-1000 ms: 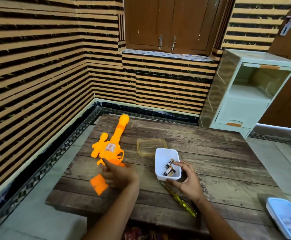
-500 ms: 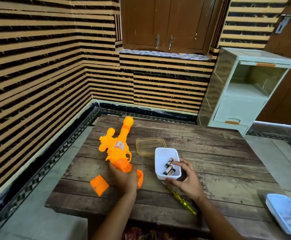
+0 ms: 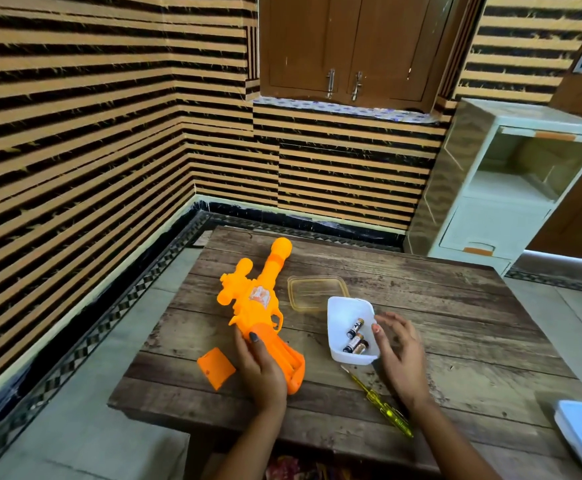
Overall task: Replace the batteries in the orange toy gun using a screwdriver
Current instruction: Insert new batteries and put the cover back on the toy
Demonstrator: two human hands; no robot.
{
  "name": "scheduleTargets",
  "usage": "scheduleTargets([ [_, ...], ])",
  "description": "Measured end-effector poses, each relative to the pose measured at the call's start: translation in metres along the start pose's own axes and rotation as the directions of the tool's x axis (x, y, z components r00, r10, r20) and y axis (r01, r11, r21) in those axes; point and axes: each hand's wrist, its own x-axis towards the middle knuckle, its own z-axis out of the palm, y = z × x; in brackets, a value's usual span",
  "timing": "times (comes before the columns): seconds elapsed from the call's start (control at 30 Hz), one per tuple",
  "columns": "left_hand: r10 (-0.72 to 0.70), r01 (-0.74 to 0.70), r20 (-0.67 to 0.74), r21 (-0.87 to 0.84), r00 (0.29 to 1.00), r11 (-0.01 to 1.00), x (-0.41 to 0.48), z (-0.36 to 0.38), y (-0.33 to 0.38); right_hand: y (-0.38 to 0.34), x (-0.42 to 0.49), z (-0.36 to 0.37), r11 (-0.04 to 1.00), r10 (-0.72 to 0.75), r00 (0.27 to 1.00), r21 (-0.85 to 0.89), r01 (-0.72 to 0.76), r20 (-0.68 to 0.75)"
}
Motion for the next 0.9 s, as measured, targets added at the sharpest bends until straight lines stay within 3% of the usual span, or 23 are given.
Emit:
scheduleTargets([
  [0.07,-0.013,0.013,0.010,-0.022,1.000,1.000,-0.001,0.000,0.000,-0.008,0.011,0.000,0.942,-0.174,0.985,-0.289,0.172,0.017],
  [0.13,-0.001,0.001,0.006,-0.049,1.000,0.999,-0.001,-0.002,-0.002,-0.022,0.024,0.002,0.835,-0.245,0.948,-0.452,0.313,0.202],
  [0.2,-0.018,0.020,0.018,-0.064,1.000,0.998,0.003,-0.002,-0.026,-0.040,0.035,0.008,0.774,-0.132,0.915,-0.537,0.335,0.381],
  [0.27,-0.048,0.047,-0.010,-0.068,0.999,0.997,0.003,-0.002,-0.039,-0.052,0.045,0.016,0.585,0.016,0.845,-0.691,0.425,0.534],
  [0.33,-0.041,0.042,0.015,-0.060,0.999,0.997,0.000,-0.003,-0.007,-0.055,0.050,0.024,0.417,0.073,0.793,-0.741,0.526,0.604],
  [0.43,-0.045,0.047,0.019,-0.082,0.999,0.996,0.000,-0.001,-0.002,-0.052,0.052,0.027,0.379,0.058,0.776,-0.733,0.565,0.628],
  [0.5,-0.038,0.039,0.014,-0.080,0.999,0.996,0.002,-0.002,-0.007,-0.049,0.053,0.025,0.463,-0.012,0.803,-0.709,0.532,0.595],
  [0.57,-0.034,0.036,0.024,-0.086,0.999,0.996,0.001,-0.002,-0.005,-0.050,0.050,0.025,0.782,-0.068,0.916,-0.549,0.295,0.396],
  [0.6,-0.040,0.042,0.022,-0.075,0.999,0.996,0.001,-0.001,-0.004,-0.055,0.047,0.025,0.952,-0.007,0.960,-0.293,0.092,0.279],
  [0.63,-0.035,0.036,0.021,-0.075,0.999,0.997,0.001,-0.001,-0.003,-0.060,0.045,0.024,0.988,0.120,0.968,0.066,-0.138,0.221],
  [0.67,-0.024,0.025,0.019,-0.079,1.000,0.997,0.001,-0.002,-0.003,-0.065,0.043,0.024,0.846,0.262,0.928,0.401,-0.352,0.264],
  [0.7,-0.012,0.014,0.018,-0.094,1.000,0.995,0.003,-0.002,-0.010,-0.069,0.040,0.023,0.609,0.335,0.861,0.610,-0.507,0.382],
  [0.73,-0.016,0.020,0.034,-0.103,0.999,0.994,0.004,-0.002,-0.016,-0.072,0.036,0.022,0.391,0.337,0.799,0.698,-0.600,0.498],
  [0.77,-0.027,0.031,0.044,-0.099,0.999,0.995,0.005,-0.002,-0.018,-0.076,0.034,0.021,0.239,0.306,0.755,0.721,-0.651,0.580],
  [0.83,-0.028,0.031,0.034,-0.074,0.999,0.997,0.001,-0.003,-0.007,-0.079,0.027,0.021,0.118,0.236,0.720,0.716,-0.688,0.653],
  [0.9,-0.006,0.008,0.028,-0.051,1.000,0.999,0.001,-0.002,-0.002,-0.081,0.021,0.024,0.122,0.234,0.709,0.703,-0.701,0.666],
])
